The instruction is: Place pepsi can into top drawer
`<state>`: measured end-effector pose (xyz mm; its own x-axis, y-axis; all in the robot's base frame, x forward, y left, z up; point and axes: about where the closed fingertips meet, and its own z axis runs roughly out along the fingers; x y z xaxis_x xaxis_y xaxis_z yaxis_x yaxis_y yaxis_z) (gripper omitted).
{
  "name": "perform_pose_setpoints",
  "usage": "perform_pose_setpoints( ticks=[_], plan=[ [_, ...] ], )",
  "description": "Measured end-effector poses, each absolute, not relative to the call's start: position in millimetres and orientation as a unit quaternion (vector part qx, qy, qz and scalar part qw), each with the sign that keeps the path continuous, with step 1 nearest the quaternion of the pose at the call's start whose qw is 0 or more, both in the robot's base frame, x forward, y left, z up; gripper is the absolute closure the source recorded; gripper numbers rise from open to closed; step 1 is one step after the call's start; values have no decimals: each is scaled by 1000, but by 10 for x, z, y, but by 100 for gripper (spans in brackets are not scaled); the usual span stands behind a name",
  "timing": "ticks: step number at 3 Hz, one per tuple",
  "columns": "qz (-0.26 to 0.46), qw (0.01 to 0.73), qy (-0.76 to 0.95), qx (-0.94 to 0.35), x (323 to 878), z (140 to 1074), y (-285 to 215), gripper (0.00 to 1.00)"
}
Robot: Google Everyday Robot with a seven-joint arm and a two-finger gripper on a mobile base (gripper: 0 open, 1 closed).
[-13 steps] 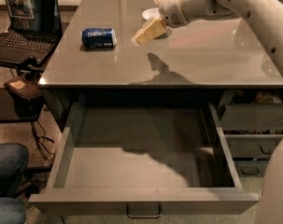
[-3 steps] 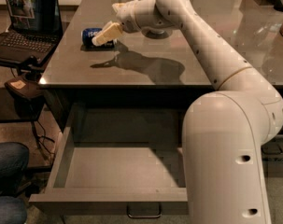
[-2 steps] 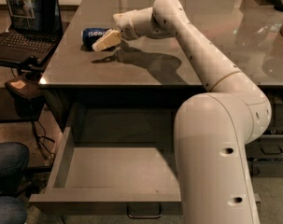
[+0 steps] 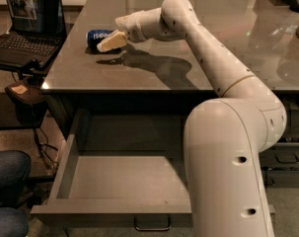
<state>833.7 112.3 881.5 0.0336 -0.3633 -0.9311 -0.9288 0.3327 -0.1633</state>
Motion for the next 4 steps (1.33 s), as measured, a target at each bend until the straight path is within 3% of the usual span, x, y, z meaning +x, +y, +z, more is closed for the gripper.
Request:
perform_pose_setpoints(
  ticks=[3, 4],
  plan=[
    [277, 510, 637, -507, 8337, 8815, 1123, 89],
    [282, 522, 626, -506, 8218, 8878, 1034, 100]
  ],
)
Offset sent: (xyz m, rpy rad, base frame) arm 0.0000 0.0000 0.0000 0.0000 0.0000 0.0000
